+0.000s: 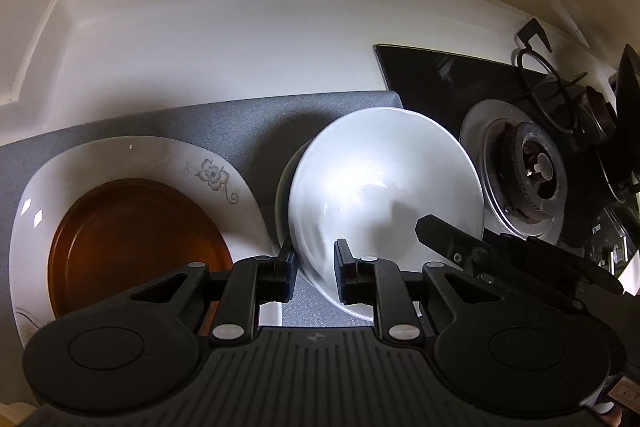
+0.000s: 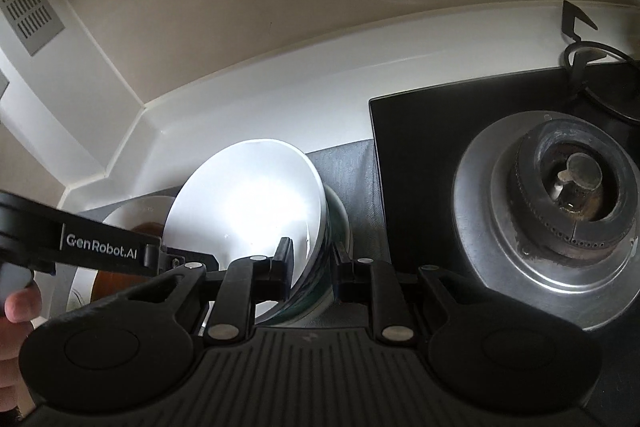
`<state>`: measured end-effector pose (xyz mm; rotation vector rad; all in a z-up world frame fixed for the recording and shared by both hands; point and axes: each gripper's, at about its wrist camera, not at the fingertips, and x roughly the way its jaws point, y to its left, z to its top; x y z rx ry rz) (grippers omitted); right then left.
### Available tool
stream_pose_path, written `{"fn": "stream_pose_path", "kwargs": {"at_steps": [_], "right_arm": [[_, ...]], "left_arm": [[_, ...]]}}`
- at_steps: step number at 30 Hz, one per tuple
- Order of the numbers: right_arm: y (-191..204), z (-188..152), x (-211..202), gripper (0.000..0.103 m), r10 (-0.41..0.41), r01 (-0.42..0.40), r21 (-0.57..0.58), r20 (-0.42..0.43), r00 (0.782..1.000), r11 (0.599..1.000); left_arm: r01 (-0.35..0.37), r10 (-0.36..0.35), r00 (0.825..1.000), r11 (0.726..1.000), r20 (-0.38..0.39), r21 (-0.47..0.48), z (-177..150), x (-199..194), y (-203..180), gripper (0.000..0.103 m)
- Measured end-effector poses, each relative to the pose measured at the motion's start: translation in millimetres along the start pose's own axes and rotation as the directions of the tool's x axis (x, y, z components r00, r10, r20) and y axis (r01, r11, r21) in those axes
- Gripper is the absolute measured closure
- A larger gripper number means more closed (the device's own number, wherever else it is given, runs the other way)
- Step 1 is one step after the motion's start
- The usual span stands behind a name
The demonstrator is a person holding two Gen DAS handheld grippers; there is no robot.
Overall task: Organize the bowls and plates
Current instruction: 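Lift the white bowl with both grippers and carry it toward the blue-banded bowls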
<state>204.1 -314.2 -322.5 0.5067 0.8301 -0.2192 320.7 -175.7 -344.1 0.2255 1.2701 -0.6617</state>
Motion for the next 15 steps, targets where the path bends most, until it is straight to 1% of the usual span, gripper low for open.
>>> {"fn": "stream_pose_path", "kwargs": {"at_steps": [2, 5, 7, 8, 11, 15], "right_arm": [[3.0, -0.4, 0.4, 0.082, -0.003, 0.003, -0.031, -0.003, 1.0, 1.0], [8.9, 1.1, 1.6, 0.082, -0.017, 0.016, -0.093, -0.012, 1.0, 0.995], [20.0, -1.2, 2.9, 0.082, -0.047, 0.044, -0.178, -0.015, 0.999, 0.983], [22.3, -1.9, 3.4, 0.082, -0.055, 0.051, -0.196, -0.01, 0.998, 0.979], [17.5, -1.0, 5.0, 0.083, -0.049, 0.046, -0.159, -0.011, 0.999, 0.986], [21.3, -2.2, 4.1, 0.082, -0.072, 0.07, -0.199, -0.001, 0.997, 0.977]], "left_arm": [[-0.003, 0.003, 1.0, 1.0, 0.002, 0.008, -0.4, 0.4, 0.4, 0.083], [0.0, 0.0, 1.0, 1.0, -0.003, -0.009, 0.0, 1.3, 4.1, 0.083], [-0.008, 0.007, 1.0, 1.0, -0.03, -0.024, 0.2, 5.8, 7.8, 0.083], [-0.002, 0.0, 0.999, 0.999, -0.042, -0.041, 0.0, 8.7, 10.7, 0.083], [0.011, -0.013, 0.999, 0.999, -0.037, -0.047, -0.2, 10.2, 12.5, 0.083], [0.009, -0.01, 0.999, 0.999, -0.04, -0.04, 2.5, 14.1, 11.3, 0.083]]}}
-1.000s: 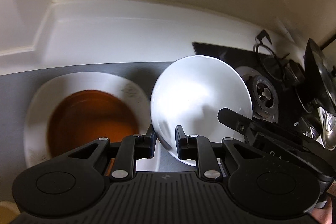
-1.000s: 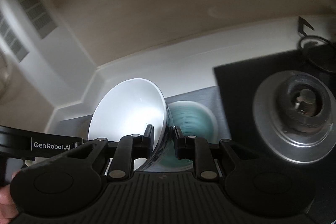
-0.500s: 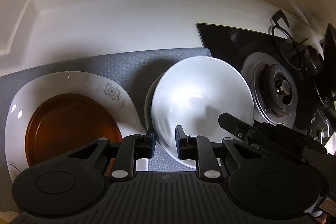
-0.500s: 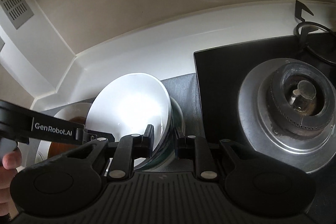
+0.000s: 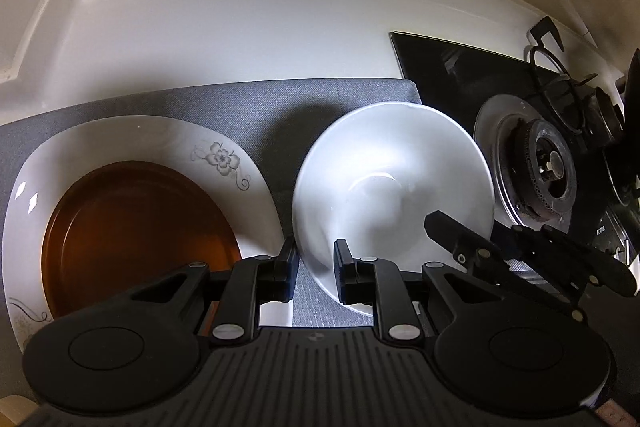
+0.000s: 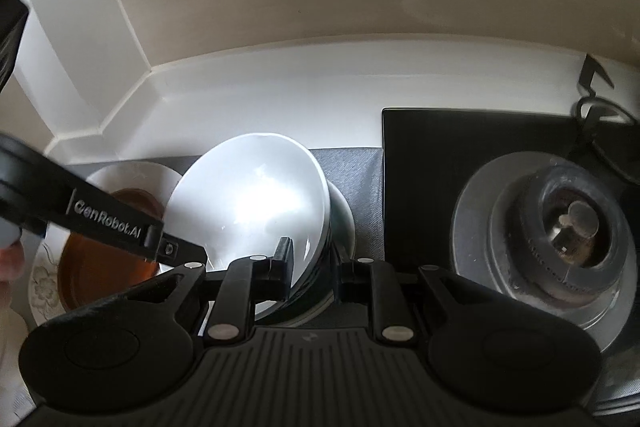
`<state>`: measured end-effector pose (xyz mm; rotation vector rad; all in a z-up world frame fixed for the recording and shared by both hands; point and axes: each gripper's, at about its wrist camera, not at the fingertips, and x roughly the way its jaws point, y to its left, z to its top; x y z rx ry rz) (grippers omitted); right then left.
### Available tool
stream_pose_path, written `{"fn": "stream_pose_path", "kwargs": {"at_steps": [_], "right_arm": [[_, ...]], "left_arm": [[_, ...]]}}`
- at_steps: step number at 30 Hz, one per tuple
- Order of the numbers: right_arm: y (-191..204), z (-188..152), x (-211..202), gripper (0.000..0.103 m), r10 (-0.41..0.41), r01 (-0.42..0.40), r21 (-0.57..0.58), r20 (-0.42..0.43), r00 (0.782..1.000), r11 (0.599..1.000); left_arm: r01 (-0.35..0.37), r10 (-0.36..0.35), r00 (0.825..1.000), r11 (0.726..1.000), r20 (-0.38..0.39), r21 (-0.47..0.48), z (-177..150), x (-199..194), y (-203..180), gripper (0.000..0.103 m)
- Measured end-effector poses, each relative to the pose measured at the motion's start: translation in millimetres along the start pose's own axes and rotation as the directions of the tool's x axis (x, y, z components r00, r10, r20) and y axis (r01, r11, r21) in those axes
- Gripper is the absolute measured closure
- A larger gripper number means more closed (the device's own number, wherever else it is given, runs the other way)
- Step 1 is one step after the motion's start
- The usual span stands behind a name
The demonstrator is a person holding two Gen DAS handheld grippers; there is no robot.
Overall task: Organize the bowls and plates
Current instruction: 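Lift the white bowl with both grippers and carry it toward the blue-banded bowls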
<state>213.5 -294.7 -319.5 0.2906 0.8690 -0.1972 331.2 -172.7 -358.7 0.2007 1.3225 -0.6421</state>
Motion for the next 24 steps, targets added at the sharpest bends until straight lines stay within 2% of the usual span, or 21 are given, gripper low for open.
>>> {"fn": "stream_pose_path", "kwargs": {"at_steps": [2, 4, 6, 8, 14, 20, 24], "right_arm": [[3.0, -0.2, 0.0, 0.081, -0.011, 0.011, -0.028, -0.012, 1.0, 1.0], [3.8, 1.4, 0.0, 0.071, 0.003, -0.005, -0.044, -0.034, 0.999, 0.999], [7.0, 2.6, -0.8, 0.065, 0.017, -0.022, -0.101, -0.048, 0.999, 0.995], [8.8, 4.2, -1.7, 0.065, 0.018, -0.026, -0.135, -0.063, 0.998, 0.991], [-13.0, 6.9, -11.2, 0.063, 0.093, -0.092, 0.021, -0.067, 0.993, 0.996], [-22.9, 1.4, -16.7, 0.065, 0.12, -0.118, 0.039, -0.069, 0.99, 0.992], [-29.3, 1.8, -27.0, 0.066, 0.117, -0.115, 0.08, -0.024, 0.993, 0.99]], "left_arm": [[-0.004, 0.004, 1.0, 1.0, -0.004, 0.002, 1.9, 2.1, -0.2, 0.083], [-0.002, 0.002, 1.0, 1.0, -0.023, -0.006, 4.0, 6.8, 0.0, 0.083], [0.0, 0.0, 1.0, 1.0, -0.03, -0.017, 5.8, 9.7, 1.4, 0.082], [-0.005, 0.005, 0.999, 1.0, -0.034, -0.016, 7.3, 10.9, 0.5, 0.082], [-0.003, 0.003, 0.999, 1.0, -0.039, -0.001, 8.5, 11.0, 0.1, 0.081], [-0.01, 0.011, 0.999, 1.0, -0.035, 0.015, 6.7, 10.8, -3.6, 0.08], [-0.002, 0.003, 0.999, 1.0, -0.04, 0.008, 7.4, 11.3, -2.9, 0.079]]}}
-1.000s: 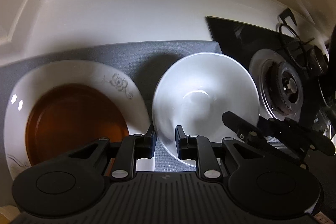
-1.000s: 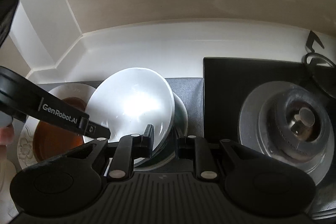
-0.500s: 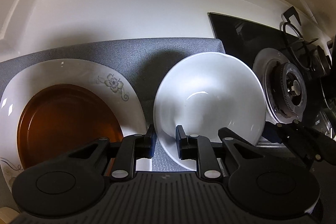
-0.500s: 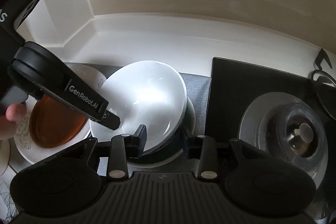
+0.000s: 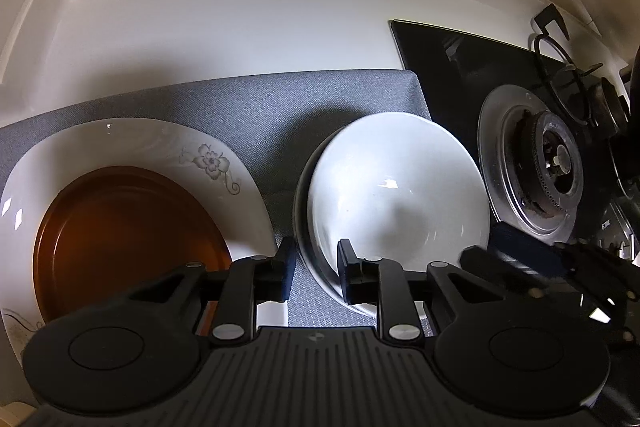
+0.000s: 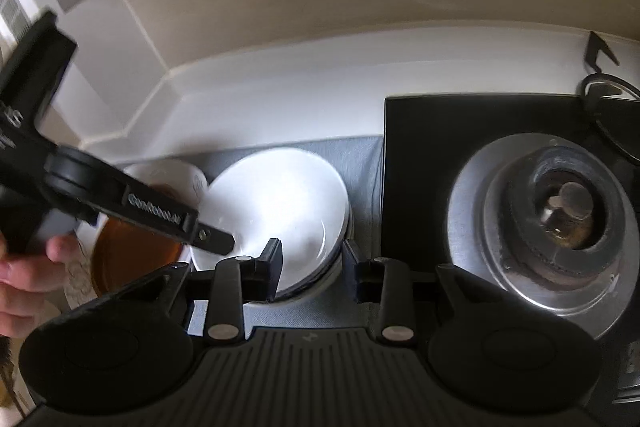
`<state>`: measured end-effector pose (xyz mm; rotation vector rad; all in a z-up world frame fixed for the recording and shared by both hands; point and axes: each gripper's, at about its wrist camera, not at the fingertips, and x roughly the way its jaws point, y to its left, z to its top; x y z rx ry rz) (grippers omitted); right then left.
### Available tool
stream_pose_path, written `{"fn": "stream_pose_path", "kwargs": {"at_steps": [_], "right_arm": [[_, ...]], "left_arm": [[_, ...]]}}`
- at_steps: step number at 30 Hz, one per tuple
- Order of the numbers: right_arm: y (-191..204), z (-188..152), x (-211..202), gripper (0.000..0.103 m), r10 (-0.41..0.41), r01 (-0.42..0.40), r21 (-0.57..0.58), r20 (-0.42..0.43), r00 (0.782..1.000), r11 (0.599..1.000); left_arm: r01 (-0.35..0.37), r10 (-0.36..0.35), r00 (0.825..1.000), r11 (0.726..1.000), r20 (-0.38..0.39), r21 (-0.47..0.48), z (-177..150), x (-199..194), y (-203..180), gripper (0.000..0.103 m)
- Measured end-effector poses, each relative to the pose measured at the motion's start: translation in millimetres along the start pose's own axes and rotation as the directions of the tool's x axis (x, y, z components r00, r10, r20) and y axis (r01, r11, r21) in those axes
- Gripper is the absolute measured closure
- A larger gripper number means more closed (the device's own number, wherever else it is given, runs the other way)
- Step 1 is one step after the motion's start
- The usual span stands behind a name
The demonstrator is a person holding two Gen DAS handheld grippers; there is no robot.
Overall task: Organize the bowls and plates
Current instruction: 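Lift the white bowl with both grippers and carry it toward the blue-banded bowls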
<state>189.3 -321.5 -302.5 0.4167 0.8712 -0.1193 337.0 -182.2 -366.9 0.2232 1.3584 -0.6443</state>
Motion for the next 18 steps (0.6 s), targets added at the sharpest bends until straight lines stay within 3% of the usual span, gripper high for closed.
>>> {"fn": "stream_pose_path", "kwargs": {"at_steps": [2, 5, 7, 9, 11, 15, 18], "right_arm": [[-3.7, 0.3, -3.9, 0.065, 0.0, -0.001, 0.033, 0.017, 1.0, 0.999], [-12.8, -1.3, 5.3, 0.049, -0.012, 0.012, 0.103, 0.001, 1.0, 0.995], [-21.7, -4.2, 17.5, 0.049, 0.025, -0.022, 0.172, -0.018, 1.0, 0.985], [-29.9, -9.4, 30.3, 0.056, 0.082, -0.069, 0.25, -0.041, 0.996, 0.966], [-25.9, -12.4, 32.1, 0.069, 0.038, -0.027, 0.227, -0.045, 0.998, 0.974], [-18.6, -17.6, 23.3, 0.071, 0.023, -0.01, 0.166, -0.074, 0.997, 0.986], [-28.6, -23.8, 20.1, 0.07, 0.063, -0.048, 0.215, -0.065, 0.996, 0.975]], "left_arm": [[0.0, 0.0, 1.0, 1.0, 0.0, 0.002, 0.5, 1.2, 0.1, 0.079], [-0.011, 0.011, 1.0, 1.0, 0.007, 0.002, -1.4, 3.6, -2.3, 0.079], [-0.029, 0.029, 0.999, 0.999, 0.015, 0.018, -4.5, 6.1, -6.9, 0.079], [-0.051, 0.05, 0.998, 0.997, 0.023, 0.053, -7.4, 6.5, -12.8, 0.076], [-0.047, 0.047, 0.999, 0.997, 0.001, 0.059, -10.5, 5.0, -14.0, 0.075], [-0.006, 0.007, 0.999, 0.999, -0.032, 0.047, -25.8, 2.1, -10.3, 0.075], [0.003, -0.003, 1.0, 0.999, 0.006, 0.043, -32.6, 1.3, -10.4, 0.074]]}}
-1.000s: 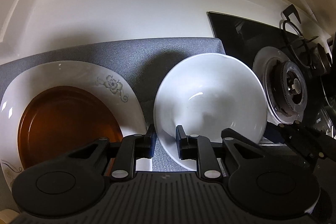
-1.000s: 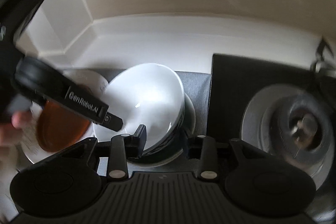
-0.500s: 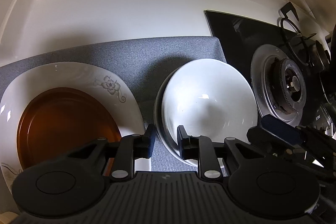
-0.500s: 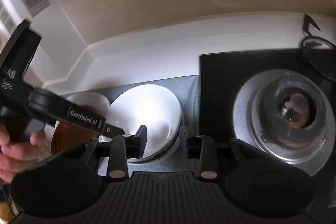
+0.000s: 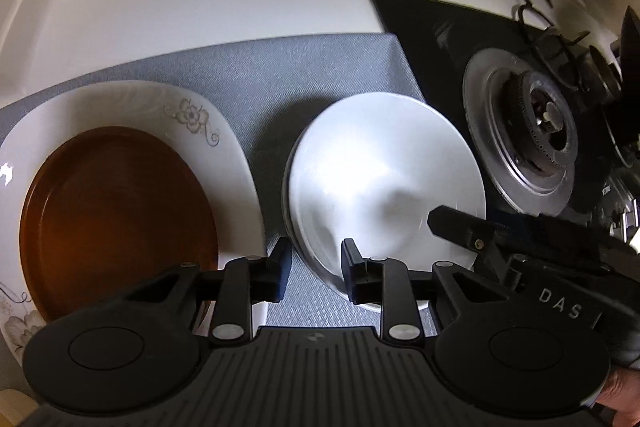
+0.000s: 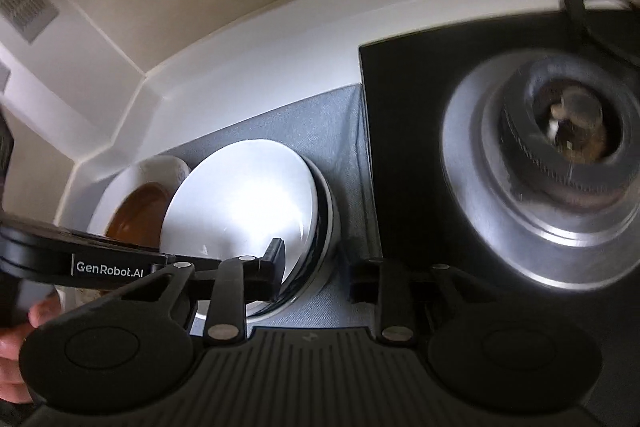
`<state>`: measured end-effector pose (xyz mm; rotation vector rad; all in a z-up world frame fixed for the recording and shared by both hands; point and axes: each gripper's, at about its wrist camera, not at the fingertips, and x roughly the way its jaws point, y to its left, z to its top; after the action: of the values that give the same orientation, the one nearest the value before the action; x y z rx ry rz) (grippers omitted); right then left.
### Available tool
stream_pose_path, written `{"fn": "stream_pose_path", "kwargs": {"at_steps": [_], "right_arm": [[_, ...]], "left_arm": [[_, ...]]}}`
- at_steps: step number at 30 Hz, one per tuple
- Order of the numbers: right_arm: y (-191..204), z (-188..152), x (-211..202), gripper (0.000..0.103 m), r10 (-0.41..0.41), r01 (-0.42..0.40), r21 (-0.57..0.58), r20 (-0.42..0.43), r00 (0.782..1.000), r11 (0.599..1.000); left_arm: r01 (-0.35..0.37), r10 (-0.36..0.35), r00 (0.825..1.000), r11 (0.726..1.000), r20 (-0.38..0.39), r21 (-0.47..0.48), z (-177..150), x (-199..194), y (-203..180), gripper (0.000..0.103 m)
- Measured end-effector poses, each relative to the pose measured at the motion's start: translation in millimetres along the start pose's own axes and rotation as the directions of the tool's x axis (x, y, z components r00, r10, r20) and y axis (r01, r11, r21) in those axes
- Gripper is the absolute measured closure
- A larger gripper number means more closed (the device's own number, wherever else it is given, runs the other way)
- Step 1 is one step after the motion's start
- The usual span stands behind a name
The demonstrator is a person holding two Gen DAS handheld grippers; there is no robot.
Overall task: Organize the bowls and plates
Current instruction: 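Lift the white bowl with both grippers and carry it toward the blue-banded bowls, then lower the white bowl onto the blue-banded bowl stack and release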
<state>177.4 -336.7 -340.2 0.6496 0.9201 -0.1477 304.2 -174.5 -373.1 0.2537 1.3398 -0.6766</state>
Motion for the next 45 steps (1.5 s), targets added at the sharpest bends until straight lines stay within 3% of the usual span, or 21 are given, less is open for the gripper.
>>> {"fn": "stream_pose_path", "kwargs": {"at_steps": [2, 5, 11, 19, 26, 31, 38, 42, 45], "right_arm": [[-8.4, 0.5, 5.1, 0.062, 0.023, -0.021, 0.061, -0.02, 1.0, 0.998], [-7.7, -0.1, 18.7, 0.06, 0.041, -0.038, 0.065, -0.042, 0.998, 0.997], [6.1, -6.2, 12.4, 0.066, -0.01, 0.011, 0.049, -0.028, 1.0, 0.999], [35.8, -2.7, -30.6, 0.066, 0.007, -0.007, 0.008, 0.044, 0.999, 1.0], [102.6, 3.7, -42.2, 0.065, 0.082, -0.077, -0.107, 0.041, 0.996, 0.991], [172.5, -13.0, -27.2, 0.065, 0.191, -0.198, -0.195, -0.055, 0.98, 0.961], [274.0, -55.8, 4.4, 0.066, 0.289, -0.358, -0.323, -0.244, 0.926, 0.876], [316.2, -66.8, 13.9, 0.065, 0.307, -0.416, -0.384, -0.313, 0.899, 0.825], [333.8, -75.6, 17.8, 0.065, 0.305, -0.434, -0.412, -0.342, 0.889, 0.801]], "left_arm": [[0.008, -0.008, 1.0, 1.0, -0.009, -0.024, 1.5, 3.5, 0.5, 0.07], [-0.012, 0.013, 1.0, 1.0, -0.011, 0.014, 0.5, 11.7, -5.6, 0.069], [-0.009, 0.009, 1.0, 1.0, -0.027, -0.015, -7.1, 1.5, -7.9, 0.069], [-0.005, 0.006, 0.999, 1.0, 0.039, -0.023, -15.3, -49.3, -8.4, 0.069], [-0.04, 0.054, 0.992, 0.991, 0.112, -0.129, -40.7, -113.7, 36.0, 0.069], [-0.137, 0.176, 0.974, 0.958, 0.141, -0.252, -93.9, -160.6, 88.0, 0.069], [-0.21, 0.281, 0.955, 0.862, 0.091, -0.462, -171.3, -210.1, 167.5, 0.069], [-0.194, 0.285, 0.954, 0.82, 0.09, -0.538, -199.7, -231.8, 199.6, 0.069], [-0.18, 0.278, 0.956, 0.814, 0.098, -0.552, -212.3, -235.3, 214.4, 0.069]]}}
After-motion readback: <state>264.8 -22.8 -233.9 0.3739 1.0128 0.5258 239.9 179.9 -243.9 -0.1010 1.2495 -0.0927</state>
